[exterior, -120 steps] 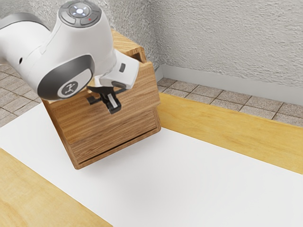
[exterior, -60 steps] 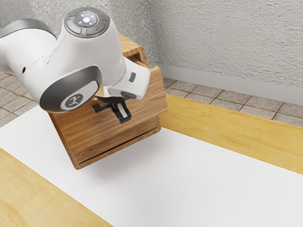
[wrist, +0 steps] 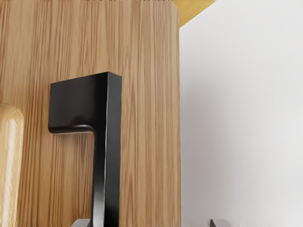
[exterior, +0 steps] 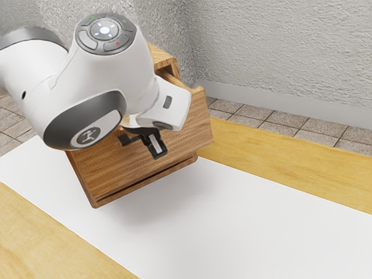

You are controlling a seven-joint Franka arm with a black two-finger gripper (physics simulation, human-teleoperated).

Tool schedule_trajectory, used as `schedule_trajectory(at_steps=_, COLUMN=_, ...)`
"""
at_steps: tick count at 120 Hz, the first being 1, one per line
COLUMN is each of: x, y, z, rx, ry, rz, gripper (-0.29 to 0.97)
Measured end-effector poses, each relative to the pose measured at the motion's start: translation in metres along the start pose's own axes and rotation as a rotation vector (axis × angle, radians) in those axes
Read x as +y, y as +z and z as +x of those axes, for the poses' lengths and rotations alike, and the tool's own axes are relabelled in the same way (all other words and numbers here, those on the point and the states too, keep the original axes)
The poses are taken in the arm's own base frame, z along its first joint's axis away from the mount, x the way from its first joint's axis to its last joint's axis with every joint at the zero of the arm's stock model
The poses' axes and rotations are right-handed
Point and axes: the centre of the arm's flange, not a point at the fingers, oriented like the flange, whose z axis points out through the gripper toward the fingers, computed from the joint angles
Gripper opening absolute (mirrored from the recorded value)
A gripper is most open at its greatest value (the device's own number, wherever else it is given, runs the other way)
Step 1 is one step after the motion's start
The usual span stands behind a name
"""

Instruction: Pull the drawer handle with one arm to open the drawer

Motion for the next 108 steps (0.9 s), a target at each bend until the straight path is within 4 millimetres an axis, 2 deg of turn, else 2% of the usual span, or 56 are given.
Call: schedule_trajectory(at_steps=108, x=0.057, y=-0.041, z=0.006, rx=0.069, ry=0.036, rz=-0.016, gripper=0.26)
